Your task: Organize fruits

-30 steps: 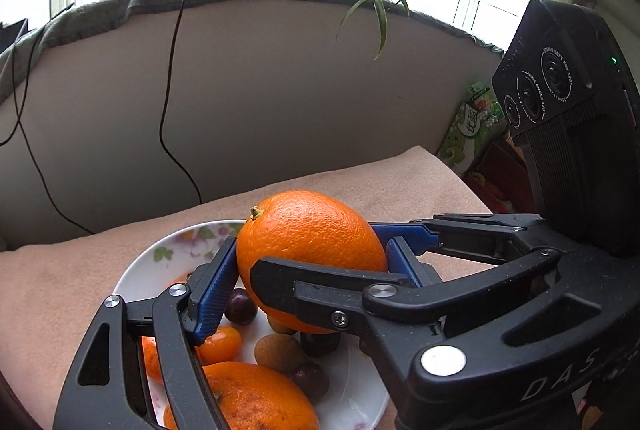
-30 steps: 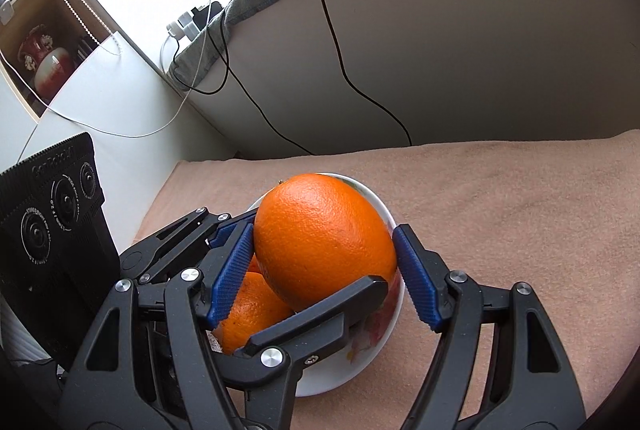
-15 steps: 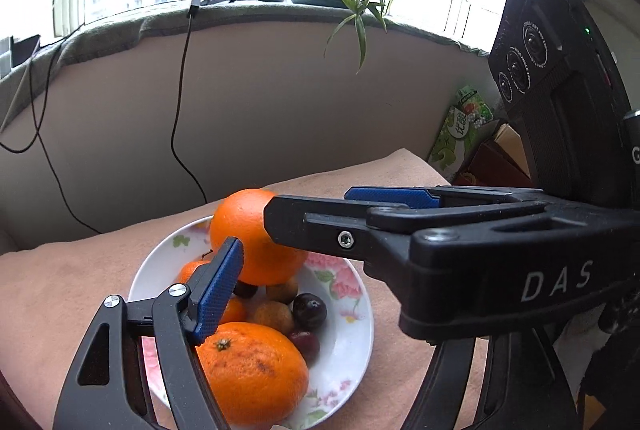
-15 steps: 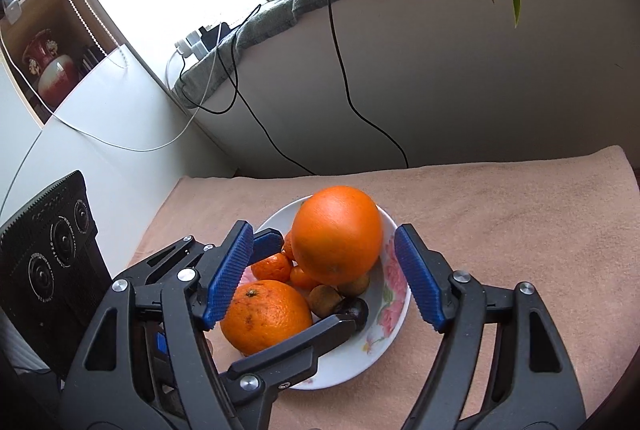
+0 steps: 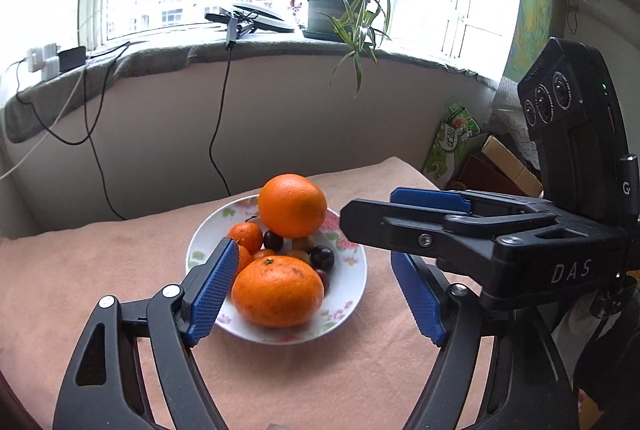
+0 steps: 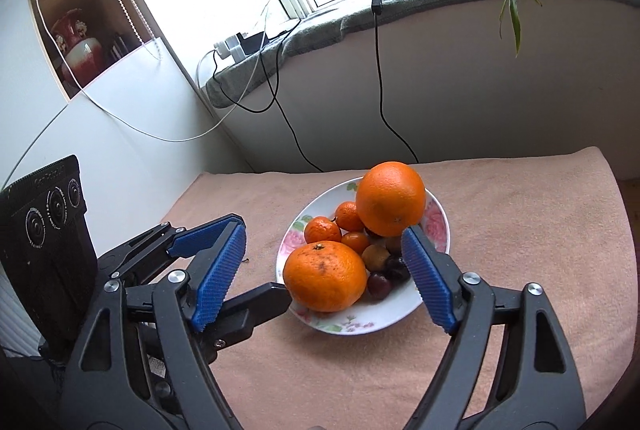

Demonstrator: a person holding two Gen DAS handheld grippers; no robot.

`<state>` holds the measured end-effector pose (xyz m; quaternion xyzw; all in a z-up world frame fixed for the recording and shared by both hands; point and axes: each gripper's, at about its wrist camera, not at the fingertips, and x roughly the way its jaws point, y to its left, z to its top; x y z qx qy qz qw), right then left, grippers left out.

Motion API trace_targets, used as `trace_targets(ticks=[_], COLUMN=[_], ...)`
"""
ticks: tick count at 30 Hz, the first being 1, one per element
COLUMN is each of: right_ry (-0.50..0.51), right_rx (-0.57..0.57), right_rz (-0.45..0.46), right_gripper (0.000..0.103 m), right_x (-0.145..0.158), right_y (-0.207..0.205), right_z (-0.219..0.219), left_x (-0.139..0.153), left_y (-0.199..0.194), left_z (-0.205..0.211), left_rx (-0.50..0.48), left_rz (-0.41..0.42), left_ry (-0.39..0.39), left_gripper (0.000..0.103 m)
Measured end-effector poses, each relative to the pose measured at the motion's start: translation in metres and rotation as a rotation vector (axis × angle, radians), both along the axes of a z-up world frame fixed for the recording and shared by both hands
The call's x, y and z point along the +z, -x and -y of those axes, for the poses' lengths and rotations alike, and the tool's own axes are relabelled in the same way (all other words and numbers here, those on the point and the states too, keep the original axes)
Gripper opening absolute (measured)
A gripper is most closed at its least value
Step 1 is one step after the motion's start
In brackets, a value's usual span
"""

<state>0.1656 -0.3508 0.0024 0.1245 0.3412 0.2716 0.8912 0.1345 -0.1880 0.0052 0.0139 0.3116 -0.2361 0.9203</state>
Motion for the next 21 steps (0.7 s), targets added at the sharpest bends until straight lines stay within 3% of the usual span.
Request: trace_targets(ticks=[4,9,21], right_ry=[0.051,0.126,0.167], right_rx=[-0.046,-0.144,-0.343], right_rz=[0.054,0.125,0.125], right_gripper=[0.088,0.1,0.103], right_x=[0.007,0.015,0.015], right_y=[0.032,0.066,0.105], right_z=[-0.004,-0.008,0.009], left_x=[0.003,0.007,0.003], left_y=[0.018,0.04,0.069], left_z=[-0.016,-0.031,-0.056], left_rx=[0.023,0.058,0.146], left_rz=[0.008,0.026,0.027], left_ry=[0.007,-0.016,-0.039], left_gripper=[0.079,0.08,0.08])
